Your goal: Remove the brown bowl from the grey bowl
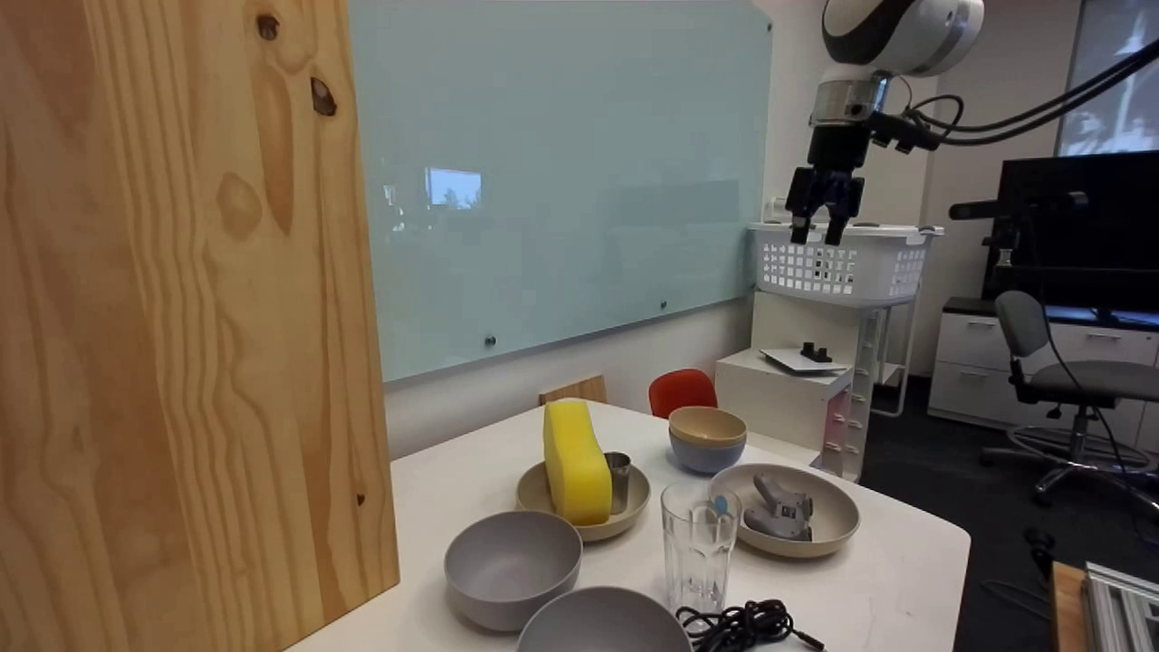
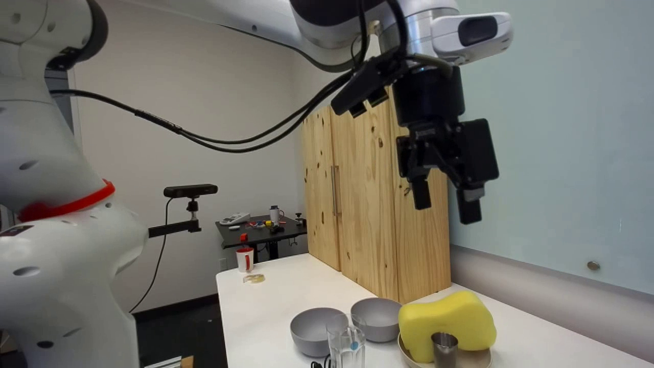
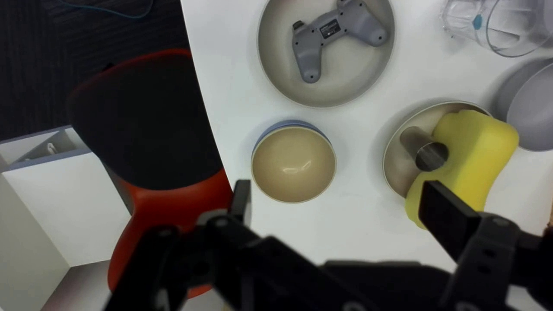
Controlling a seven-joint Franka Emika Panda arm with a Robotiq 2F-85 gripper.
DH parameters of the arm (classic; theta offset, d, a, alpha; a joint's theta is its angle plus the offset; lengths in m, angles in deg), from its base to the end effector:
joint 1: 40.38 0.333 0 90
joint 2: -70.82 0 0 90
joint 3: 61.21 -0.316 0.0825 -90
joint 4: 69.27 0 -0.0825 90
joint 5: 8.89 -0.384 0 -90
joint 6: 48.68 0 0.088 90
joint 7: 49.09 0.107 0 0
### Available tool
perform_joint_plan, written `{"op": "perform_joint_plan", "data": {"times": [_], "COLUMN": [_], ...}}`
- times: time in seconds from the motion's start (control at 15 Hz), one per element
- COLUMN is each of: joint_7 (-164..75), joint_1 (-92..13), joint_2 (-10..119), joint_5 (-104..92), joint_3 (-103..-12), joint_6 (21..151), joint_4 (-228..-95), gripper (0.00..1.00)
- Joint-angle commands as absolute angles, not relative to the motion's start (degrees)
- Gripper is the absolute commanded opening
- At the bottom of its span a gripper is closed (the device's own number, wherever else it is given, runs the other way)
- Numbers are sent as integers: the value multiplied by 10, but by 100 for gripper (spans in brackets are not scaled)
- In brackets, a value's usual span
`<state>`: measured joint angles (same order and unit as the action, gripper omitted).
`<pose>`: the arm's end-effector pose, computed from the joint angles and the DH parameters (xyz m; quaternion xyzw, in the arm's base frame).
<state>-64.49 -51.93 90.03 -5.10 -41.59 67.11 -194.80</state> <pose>0.3968 -0.2601 0.5287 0.9897 -0.1200 0.0777 0.0061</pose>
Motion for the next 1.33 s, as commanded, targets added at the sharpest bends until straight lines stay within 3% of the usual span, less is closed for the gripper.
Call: {"op": "perform_joint_plan", "data": {"times": [0.0,0.87,1.27], "joint_7": [-732,-701,-829], "joint_1": [-518,-525,-538], "joint_2": [818,629,623], "joint_5": [-72,-94,-55], "joint_3": [-394,-474,-484], "joint_6": [691,716,628], "joint_4": [-1919,-1789,-1799], "gripper": [100,100,100]}}
